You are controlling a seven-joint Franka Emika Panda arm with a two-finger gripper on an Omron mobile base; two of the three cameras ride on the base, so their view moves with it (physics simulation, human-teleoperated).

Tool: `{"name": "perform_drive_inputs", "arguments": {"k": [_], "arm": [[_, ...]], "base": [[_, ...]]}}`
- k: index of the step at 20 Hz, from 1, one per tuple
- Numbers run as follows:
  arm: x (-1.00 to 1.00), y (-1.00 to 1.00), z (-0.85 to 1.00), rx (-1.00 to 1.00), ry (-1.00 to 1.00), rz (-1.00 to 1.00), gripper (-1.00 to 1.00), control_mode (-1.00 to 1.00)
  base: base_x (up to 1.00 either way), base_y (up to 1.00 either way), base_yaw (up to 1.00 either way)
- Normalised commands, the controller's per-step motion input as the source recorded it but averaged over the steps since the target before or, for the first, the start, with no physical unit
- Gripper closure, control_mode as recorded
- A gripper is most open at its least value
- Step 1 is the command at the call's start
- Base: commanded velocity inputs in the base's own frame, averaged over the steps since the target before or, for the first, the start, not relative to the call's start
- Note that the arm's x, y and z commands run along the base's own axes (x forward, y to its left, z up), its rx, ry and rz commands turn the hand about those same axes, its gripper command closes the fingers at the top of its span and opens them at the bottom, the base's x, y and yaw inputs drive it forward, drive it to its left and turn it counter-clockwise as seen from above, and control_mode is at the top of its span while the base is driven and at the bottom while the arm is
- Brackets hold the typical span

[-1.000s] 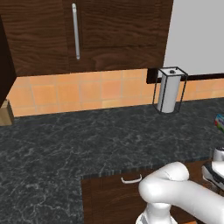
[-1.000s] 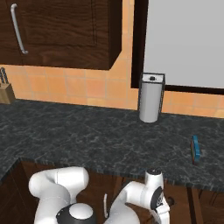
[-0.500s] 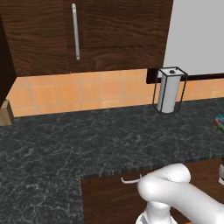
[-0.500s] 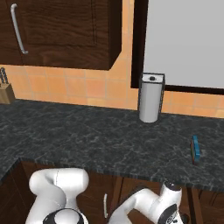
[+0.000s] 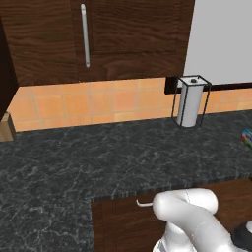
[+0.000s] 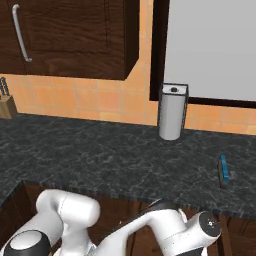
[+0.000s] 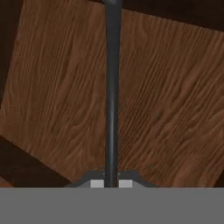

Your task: Pick the ladle from the drawer and place it on the counter.

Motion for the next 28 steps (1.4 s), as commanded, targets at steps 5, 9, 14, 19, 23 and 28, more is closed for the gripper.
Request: {"name": "perform_drive_inputs", "arguments": {"k": [5,9,14,19,23,28], "arm": [[0.83,1.0,0.99,0.0,-0.41,-0.12,1.0,-1.0],[1.0,1.0,1.0,0.0,-0.21,-0.11,1.0,-1.0],[1.0,1.0,0.93,0.0,0.04,-0.09,1.0,-1.0],[0.68,0.37,-0.1,-0.01,0.33,0.0,1.0,-1.0],[0.96,0.04,-0.1,0.0,0.03,-0.02,1.0,-1.0],[0.84,0.02,-0.34,-0.08,0.0,-0.03,-1.0,-1.0]], "base": [[0.0,0.0,0.0],[0.0,0.0,0.0],[0.0,0.0,0.0],[0.0,0.0,0.0],[0.0,0.0,0.0],[0.0,0.0,0.0]]}}
